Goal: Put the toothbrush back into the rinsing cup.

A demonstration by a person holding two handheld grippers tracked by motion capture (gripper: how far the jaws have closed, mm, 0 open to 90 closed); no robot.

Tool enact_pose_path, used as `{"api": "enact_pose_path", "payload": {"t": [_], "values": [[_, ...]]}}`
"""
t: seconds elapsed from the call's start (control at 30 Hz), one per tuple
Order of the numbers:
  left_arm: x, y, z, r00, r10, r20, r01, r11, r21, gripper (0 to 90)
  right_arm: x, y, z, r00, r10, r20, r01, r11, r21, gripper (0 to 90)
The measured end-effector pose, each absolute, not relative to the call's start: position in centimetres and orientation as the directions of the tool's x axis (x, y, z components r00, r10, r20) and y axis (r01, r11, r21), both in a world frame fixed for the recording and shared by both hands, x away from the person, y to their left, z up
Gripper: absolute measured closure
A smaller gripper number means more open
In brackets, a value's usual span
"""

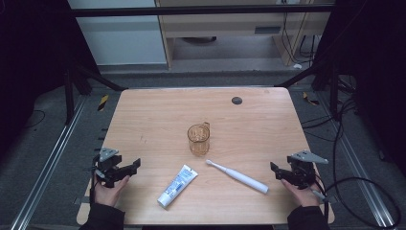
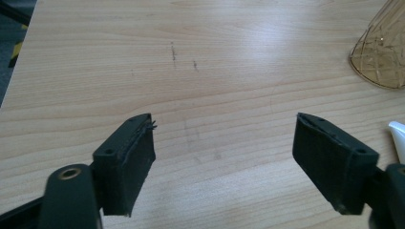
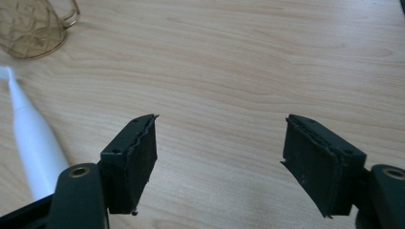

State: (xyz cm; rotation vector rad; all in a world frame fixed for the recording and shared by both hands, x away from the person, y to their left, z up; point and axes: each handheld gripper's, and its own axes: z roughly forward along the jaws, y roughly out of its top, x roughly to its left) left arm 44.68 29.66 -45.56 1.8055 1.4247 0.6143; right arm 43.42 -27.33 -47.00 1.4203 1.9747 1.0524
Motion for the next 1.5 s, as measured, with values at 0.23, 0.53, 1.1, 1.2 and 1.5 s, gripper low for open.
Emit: {"api": "enact_pose_path", "payload": {"t": [0.23,0.53,1.1,1.2,1.5], "values": [[43.7,29.9,-45.8,0.25,0.966,-0.062,0.593,-0.102,0.799,28.1,42.8,-26.3,-46.7,-0.368,0.929,0.032,0.565,0.196,0.802,35.9],[43.1,30.3,-46.0,0.25,0.966,-0.071,0.605,-0.099,0.79,33.4,42.4,-24.7,-46.5,-0.419,0.907,0.039,0.571,0.23,0.788,43.8],[43.4,29.8,-46.4,0.263,0.964,-0.047,0.619,-0.131,0.774,35.4,42.3,-23.2,-47.3,-0.49,0.871,0.03,0.598,0.312,0.738,70.6],[43.4,29.8,-46.4,0.263,0.964,-0.046,0.62,-0.132,0.773,35.4,42.3,-23.0,-47.4,-0.497,0.867,0.043,0.612,0.315,0.726,75.6],[43.4,29.7,-46.4,0.268,0.963,-0.037,0.623,-0.144,0.769,35.6,42.3,-22.5,-47.7,-0.527,0.849,0.024,0.62,0.365,0.694,84.4]]}}
